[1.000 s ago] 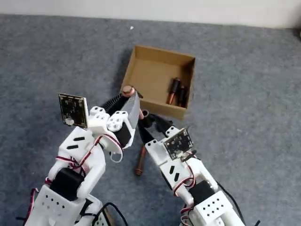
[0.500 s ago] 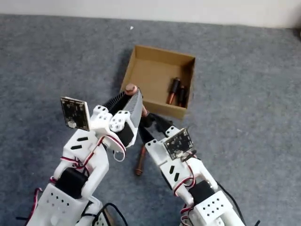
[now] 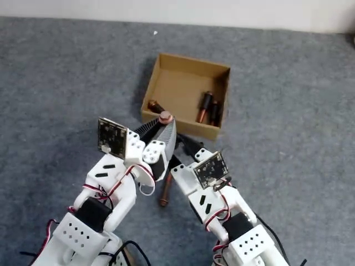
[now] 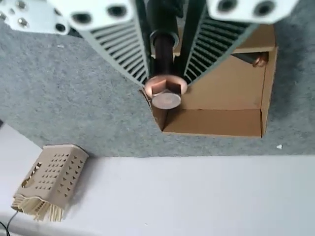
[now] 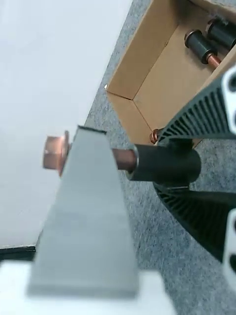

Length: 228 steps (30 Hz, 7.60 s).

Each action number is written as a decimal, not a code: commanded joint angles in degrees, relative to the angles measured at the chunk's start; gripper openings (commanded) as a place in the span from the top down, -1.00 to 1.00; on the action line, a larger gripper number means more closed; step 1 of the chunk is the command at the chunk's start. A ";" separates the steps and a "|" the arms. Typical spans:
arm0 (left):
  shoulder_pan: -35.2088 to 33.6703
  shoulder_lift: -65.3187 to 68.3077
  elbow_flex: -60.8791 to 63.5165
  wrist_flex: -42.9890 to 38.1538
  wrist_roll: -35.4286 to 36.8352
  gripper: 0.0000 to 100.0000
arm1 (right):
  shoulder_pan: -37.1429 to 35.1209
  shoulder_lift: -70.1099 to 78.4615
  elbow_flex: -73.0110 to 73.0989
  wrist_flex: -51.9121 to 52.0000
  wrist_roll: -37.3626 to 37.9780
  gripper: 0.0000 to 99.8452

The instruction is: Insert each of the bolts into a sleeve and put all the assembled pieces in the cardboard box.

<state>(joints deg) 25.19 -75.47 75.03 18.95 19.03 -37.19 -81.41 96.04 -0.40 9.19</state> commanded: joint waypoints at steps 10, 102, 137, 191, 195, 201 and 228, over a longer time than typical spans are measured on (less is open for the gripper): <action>0.66 -1.01 -0.31 10.37 -9.67 0.64 | 2.51 -1.01 5.32 -2.15 0.18 0.99; -28.70 -28.09 22.20 25.67 -10.02 0.64 | 16.40 76.09 -88.40 63.87 15.91 0.69; -28.70 -28.09 22.20 25.85 -10.02 0.64 | 13.58 103.52 -94.20 73.27 48.35 0.68; -28.62 -27.82 22.20 25.93 -10.02 0.64 | 16.22 99.91 -99.03 78.46 43.69 0.99; -28.62 -28.00 22.20 25.93 -10.02 0.64 | 16.04 90.42 -94.37 78.55 37.10 0.99; -28.62 -28.00 22.20 25.93 -10.02 0.64 | 16.31 75.82 -81.98 75.03 28.13 0.99; -18.51 -16.13 -3.12 51.16 -32.44 0.59 | 31.78 39.25 -36.09 43.47 -6.77 0.99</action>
<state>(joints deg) 2.51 -100.35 78.99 69.58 -12.35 -7.47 -40.35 59.82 46.73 4.26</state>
